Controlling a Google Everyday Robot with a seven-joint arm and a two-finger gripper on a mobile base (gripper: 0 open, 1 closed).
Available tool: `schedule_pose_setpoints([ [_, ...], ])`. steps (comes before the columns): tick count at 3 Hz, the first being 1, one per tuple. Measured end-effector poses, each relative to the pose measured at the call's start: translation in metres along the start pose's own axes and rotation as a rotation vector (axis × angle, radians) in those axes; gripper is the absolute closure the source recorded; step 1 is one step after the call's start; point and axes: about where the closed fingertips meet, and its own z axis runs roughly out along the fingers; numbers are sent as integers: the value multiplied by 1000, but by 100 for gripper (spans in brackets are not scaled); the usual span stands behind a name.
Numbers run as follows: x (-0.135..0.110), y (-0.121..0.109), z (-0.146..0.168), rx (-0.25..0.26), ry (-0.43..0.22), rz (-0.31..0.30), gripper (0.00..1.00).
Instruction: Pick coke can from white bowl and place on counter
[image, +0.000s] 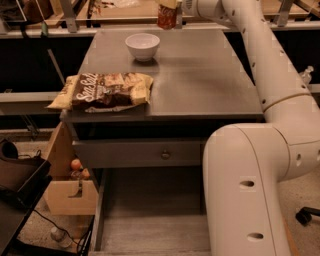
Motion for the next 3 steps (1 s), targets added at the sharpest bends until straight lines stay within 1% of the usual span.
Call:
schedule_pose_setpoints([
  [1, -3, -25, -36, 71, 33, -26, 100],
  [2, 26, -43, -58, 127, 96, -31, 100],
  [3, 51, -50, -78, 175, 109, -19, 100],
])
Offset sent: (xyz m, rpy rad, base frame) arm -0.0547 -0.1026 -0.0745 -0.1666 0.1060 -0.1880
